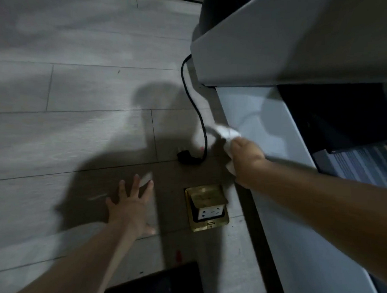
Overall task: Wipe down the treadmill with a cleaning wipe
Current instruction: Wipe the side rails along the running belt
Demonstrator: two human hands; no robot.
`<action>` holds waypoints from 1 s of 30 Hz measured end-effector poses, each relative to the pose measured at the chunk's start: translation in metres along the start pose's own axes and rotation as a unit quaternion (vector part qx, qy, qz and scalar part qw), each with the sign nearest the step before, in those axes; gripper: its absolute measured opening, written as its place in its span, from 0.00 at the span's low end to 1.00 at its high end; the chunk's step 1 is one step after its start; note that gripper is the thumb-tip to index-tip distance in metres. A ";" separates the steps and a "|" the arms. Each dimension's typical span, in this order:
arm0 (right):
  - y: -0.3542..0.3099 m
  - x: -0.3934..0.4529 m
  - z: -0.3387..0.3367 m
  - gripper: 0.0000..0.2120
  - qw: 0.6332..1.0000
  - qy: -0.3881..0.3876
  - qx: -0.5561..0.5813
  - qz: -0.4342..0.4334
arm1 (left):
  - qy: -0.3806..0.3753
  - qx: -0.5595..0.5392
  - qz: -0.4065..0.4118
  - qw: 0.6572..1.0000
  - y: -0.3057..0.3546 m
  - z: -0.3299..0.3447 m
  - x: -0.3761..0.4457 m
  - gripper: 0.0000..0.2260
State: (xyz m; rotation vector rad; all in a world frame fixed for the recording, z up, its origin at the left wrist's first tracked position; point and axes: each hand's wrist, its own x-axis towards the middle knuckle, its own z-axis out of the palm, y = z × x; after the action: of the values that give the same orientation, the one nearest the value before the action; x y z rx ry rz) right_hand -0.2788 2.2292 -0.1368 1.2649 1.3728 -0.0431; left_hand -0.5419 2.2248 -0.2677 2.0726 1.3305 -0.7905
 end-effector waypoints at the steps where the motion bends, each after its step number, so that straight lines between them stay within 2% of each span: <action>1: -0.002 -0.001 0.000 0.27 0.998 -0.021 -0.043 -0.037 | 0.000 0.000 0.001 1.000 0.000 0.001 0.001 0.58; 3: 0.008 -0.005 -0.011 0.24 0.997 -0.057 0.046 0.006 | 0.000 0.007 0.000 1.000 0.002 0.000 0.001 0.58; 4: 0.017 0.007 -0.019 0.24 0.998 -0.032 0.043 0.032 | -0.003 0.009 -0.001 1.000 0.003 -0.001 0.000 0.58; 6: 0.043 0.018 -0.046 0.28 0.992 0.025 -0.081 0.097 | -0.003 0.007 -0.003 1.000 0.004 -0.002 0.001 0.58; 8: 0.054 0.022 -0.056 0.31 0.975 0.056 -0.179 0.116 | 0.000 0.007 -0.004 1.000 0.002 -0.003 0.002 0.58; 11: 0.046 0.013 -0.040 0.36 0.975 0.065 -0.143 0.155 | 0.005 0.004 0.000 1.000 0.000 -0.001 0.002 0.59; 14: 0.041 -0.025 -0.015 0.34 0.982 0.103 -0.081 0.135 | 0.028 -0.002 0.003 1.000 -0.001 0.001 0.005 0.56; 16: 0.041 -0.059 -0.004 0.32 0.984 0.120 -0.047 0.126 | 0.051 0.003 0.000 0.999 -0.003 0.005 0.007 0.49; 18: 0.034 -0.082 0.007 0.31 0.982 0.135 -0.047 0.123 | 0.058 0.007 -0.005 0.998 -0.004 0.007 0.008 0.46; 21: 0.022 -0.106 0.016 0.30 0.984 0.128 -0.050 0.110 | 0.044 0.017 0.003 0.999 -0.006 0.003 0.007 0.50; 26: 0.006 -0.152 0.047 0.29 0.984 0.164 -0.029 0.070 | 0.030 0.048 0.017 0.998 -0.005 -0.006 -0.002 0.57; 28: -0.006 -0.177 0.064 0.29 0.983 0.175 -0.011 0.053 | 0.037 0.068 0.015 0.997 -0.004 -0.005 -0.007 0.57; 30: -0.027 -0.205 0.086 0.29 0.983 0.177 0.014 0.049 | 0.082 0.078 0.039 0.993 0.002 0.003 -0.012 0.53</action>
State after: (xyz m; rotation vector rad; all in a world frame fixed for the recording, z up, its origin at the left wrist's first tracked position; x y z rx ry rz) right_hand -0.2993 2.0334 -0.0306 1.4087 1.6121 0.2427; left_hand -0.5443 2.2149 -0.2606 2.3408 1.3004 -0.7241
